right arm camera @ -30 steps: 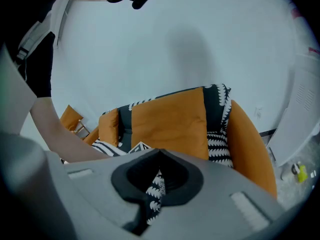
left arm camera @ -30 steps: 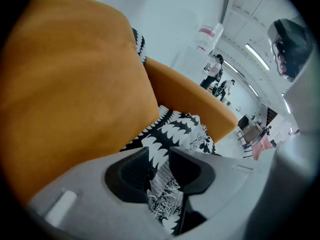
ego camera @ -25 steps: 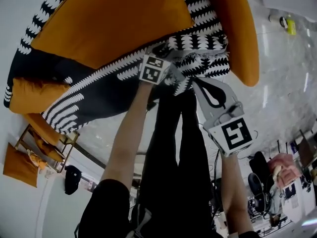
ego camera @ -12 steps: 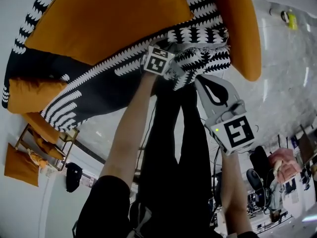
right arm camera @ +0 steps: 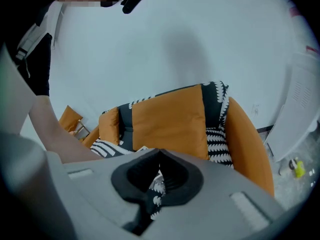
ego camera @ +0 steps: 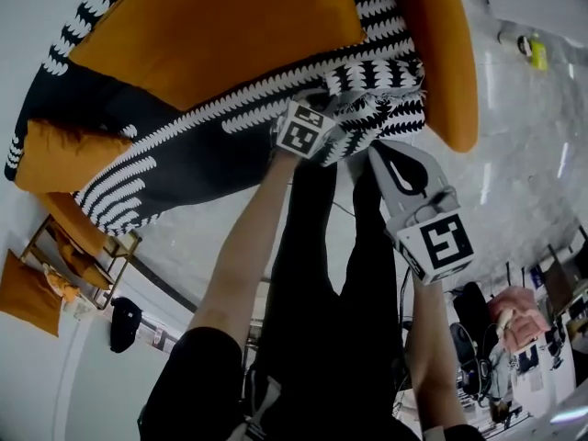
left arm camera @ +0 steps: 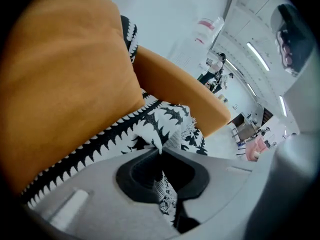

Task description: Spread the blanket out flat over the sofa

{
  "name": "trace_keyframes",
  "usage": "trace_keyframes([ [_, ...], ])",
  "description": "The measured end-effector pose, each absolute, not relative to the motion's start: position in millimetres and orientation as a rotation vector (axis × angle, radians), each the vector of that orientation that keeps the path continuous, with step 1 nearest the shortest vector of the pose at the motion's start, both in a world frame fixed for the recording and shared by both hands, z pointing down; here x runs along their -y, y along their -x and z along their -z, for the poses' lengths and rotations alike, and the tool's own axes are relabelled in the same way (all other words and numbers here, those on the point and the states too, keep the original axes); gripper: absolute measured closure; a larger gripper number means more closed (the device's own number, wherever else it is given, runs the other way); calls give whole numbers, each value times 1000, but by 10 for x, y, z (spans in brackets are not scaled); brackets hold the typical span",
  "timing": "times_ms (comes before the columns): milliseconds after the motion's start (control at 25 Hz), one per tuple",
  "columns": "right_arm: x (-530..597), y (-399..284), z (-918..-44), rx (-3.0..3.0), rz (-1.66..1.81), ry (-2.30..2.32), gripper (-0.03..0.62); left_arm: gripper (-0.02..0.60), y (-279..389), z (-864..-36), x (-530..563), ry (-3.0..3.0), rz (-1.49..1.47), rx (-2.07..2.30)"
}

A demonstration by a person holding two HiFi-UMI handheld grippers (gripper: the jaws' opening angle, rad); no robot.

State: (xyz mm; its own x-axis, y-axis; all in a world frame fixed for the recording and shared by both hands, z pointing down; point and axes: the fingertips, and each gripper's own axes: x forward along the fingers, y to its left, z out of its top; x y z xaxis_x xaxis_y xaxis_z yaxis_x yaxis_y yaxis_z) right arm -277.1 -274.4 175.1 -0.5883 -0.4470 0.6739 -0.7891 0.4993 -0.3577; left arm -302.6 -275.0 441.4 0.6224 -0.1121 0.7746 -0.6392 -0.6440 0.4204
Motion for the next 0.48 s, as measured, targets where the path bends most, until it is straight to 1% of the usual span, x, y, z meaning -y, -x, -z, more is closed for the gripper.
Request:
trace_keyframes([
  [480,2360,2389,-1260,2322,-800,-978,591,561,2710,-3499,2292,-2136,-783,709],
])
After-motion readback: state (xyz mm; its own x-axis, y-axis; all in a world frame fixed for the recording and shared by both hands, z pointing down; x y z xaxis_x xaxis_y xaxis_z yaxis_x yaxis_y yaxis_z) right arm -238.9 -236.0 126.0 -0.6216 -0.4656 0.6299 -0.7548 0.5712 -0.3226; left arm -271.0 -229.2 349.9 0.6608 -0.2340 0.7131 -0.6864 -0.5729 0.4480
